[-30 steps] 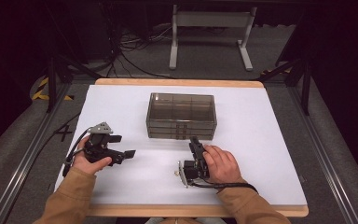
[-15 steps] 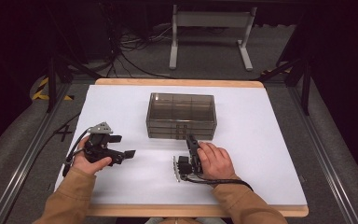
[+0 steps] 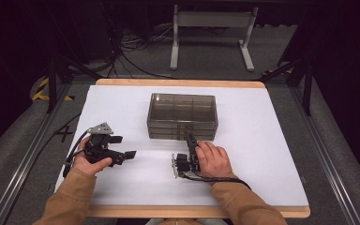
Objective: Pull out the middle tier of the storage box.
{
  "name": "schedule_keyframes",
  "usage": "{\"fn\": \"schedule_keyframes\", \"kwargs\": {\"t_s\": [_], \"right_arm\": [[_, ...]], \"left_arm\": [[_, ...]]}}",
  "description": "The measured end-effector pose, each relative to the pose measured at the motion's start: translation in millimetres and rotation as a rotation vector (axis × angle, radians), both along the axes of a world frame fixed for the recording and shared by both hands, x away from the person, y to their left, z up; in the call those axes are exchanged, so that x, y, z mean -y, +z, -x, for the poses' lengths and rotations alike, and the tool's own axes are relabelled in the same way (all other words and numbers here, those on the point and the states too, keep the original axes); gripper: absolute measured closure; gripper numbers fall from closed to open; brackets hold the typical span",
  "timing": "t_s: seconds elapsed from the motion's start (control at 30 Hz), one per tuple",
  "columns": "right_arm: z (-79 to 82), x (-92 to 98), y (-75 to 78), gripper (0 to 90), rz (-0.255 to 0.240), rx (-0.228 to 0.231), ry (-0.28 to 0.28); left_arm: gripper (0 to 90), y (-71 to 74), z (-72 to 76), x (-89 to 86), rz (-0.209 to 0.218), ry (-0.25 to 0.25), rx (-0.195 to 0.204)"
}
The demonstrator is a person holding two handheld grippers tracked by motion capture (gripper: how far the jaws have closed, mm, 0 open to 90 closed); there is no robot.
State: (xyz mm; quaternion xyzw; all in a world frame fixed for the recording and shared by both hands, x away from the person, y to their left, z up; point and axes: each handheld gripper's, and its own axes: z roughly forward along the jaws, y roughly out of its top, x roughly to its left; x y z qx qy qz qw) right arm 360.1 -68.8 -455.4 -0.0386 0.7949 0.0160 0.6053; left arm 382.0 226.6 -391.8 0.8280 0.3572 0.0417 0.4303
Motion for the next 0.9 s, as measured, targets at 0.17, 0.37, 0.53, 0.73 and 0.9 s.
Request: {"fn": "schedule_keyframes", "kwargs": {"t_s": [0.17,0.37,0.53,0.73,0.9], "right_arm": [[-3.2,-3.2,-0.8,71.8,-0.004,-0.005,-0.013],[-5.6,-7.8,-3.0,73.4,0.004,-0.006,-0.02],[-9.2,-10.3,-4.5,74.8,0.005,-0.003,-0.035],[-11.6,-12.4,-4.9,76.4,0.003,0.003,-0.053],[-12.7,-14.6,-5.4,77.6,0.009,0.01,-0.058]], "left_arm": [[11.8,-0.2,0.1,0.5,-0.001,-0.002,-0.002],[11.9,-0.5,0.2,0.9,-0.002,-0.004,-0.002],[11.8,-0.4,0.2,0.8,-0.004,-0.005,0.0],[11.9,-0.4,0.1,0.9,-0.004,-0.009,-0.003],[11.8,-0.4,0.2,0.9,-0.003,-0.007,0.001]]}}
